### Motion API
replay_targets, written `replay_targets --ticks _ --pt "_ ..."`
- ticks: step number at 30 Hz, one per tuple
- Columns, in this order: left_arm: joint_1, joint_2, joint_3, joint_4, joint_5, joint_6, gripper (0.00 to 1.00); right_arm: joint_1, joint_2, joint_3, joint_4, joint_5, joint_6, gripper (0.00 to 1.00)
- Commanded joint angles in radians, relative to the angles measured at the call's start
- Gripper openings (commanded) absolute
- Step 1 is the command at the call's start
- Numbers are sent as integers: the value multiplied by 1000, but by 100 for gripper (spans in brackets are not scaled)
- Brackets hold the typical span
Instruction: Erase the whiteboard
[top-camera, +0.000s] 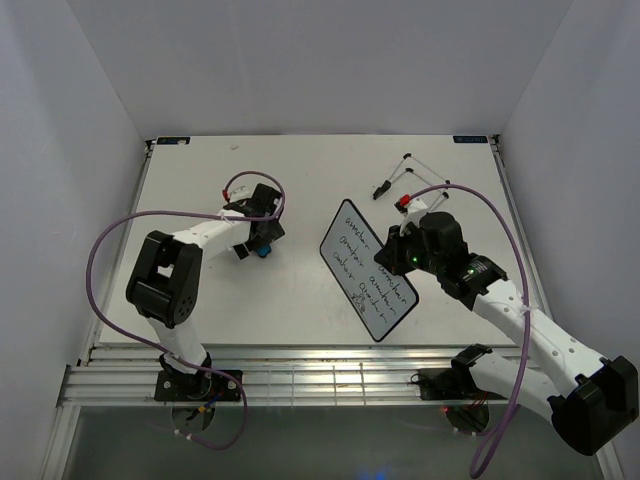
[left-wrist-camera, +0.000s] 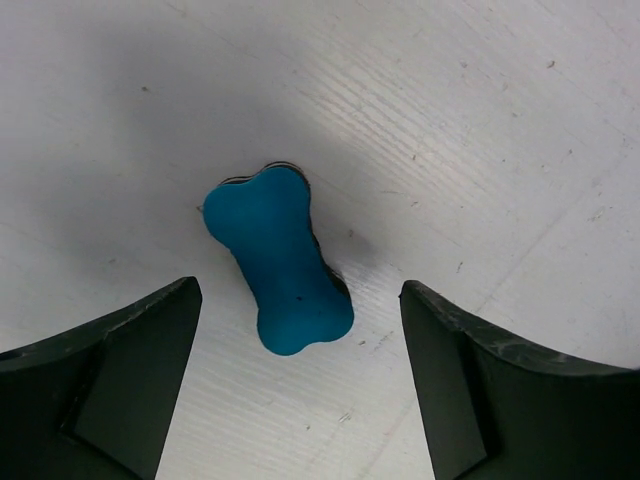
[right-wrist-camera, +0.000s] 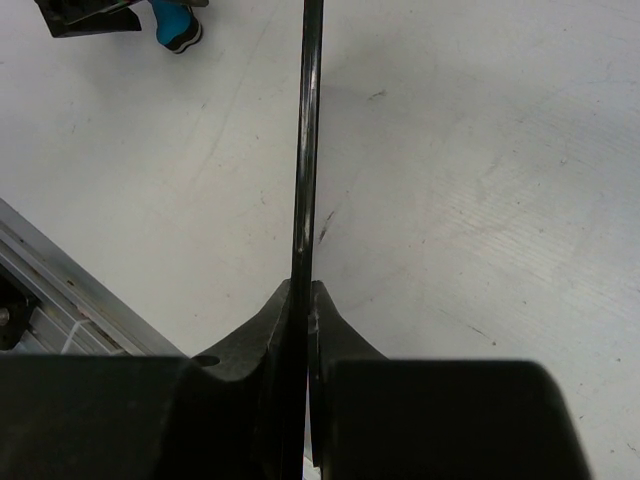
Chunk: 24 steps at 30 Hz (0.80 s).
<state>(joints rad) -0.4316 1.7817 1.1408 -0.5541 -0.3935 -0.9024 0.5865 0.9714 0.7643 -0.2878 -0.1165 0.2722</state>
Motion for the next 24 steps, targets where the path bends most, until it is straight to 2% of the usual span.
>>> replay_targets --ticks 1,5,7,14,24 --pt "-2 -67 16 -55 -65 -15 91 3 4 -13 68 11 -56 8" --pt "-1 -47 43 -61 -81 -27 87 3 9 -14 73 3 -60 8" --pt "1 -25 74 -63 -84 -41 79 4 13 -16 72 -5 -64 8" --pt "1 25 137 -75 -77 -52 75 3 10 -20 70 -14 -70 8" --pt "1 -24 53 -78 -88 -92 75 3 18 -28 76 -25 -77 8"
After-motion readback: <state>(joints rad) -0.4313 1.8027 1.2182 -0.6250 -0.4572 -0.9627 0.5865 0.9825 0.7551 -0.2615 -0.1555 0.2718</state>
